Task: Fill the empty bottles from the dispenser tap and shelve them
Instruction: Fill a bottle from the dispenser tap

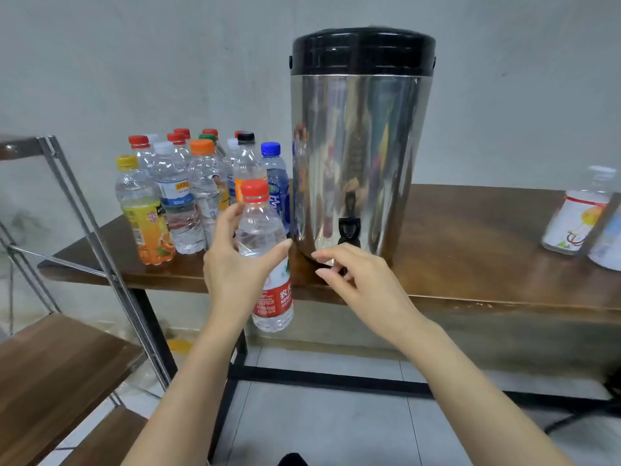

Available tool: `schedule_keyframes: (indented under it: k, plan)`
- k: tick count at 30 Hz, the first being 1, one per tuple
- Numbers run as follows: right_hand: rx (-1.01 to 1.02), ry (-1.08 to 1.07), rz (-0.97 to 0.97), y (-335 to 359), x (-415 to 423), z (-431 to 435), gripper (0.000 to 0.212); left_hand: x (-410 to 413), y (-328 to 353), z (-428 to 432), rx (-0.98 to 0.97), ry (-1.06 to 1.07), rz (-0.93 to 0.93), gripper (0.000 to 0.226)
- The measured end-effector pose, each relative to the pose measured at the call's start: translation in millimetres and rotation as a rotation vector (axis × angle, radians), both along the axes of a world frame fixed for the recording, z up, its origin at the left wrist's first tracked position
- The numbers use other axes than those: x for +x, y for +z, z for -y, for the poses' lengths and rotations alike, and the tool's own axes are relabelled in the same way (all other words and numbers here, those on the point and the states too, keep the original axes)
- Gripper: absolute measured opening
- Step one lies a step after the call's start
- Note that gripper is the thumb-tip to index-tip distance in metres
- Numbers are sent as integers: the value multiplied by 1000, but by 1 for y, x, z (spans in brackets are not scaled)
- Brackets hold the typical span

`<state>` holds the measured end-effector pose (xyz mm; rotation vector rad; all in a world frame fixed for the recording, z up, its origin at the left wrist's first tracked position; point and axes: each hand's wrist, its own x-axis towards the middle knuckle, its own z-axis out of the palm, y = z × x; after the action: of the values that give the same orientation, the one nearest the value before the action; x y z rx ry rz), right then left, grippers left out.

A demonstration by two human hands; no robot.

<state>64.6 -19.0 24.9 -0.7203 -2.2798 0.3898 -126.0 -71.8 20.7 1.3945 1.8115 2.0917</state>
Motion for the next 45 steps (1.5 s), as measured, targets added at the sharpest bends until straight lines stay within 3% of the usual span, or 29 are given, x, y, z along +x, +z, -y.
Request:
schedule_keyframes:
  k: [11, 16, 19, 24, 26, 31, 39, 45]
  plan:
    - [100, -64, 109, -42, -121, -39, 36, -97, 7, -48, 24, 323, -102, 77]
    - [62, -130, 114, -50, -153, -54, 57, -119, -5, -61, 46, 412, -187, 88]
    - [39, -162, 93, -56, -166, -56, 71, -120, -28, -66, -50, 483, -227, 109]
    - [-50, -225, 109, -64, -182, -63, 91, -135, -54, -69, -166, 561, -258, 111]
    - [-118, -238, 105, -64, -187, -65, 98, -144, -59, -71, -215, 613, -183, 116]
    - [-249, -276, 111, -63, -208, -74, 115, -157, -71, -76, -276, 561, 67, 135]
    - [-252, -424, 223, -66, -233, -80, 115, -169, -74, -81, -261, 526, -12, 135]
    - [-280, -395, 256, -63, -231, -84, 116, -172, -76, -82, -278, 531, -17, 133]
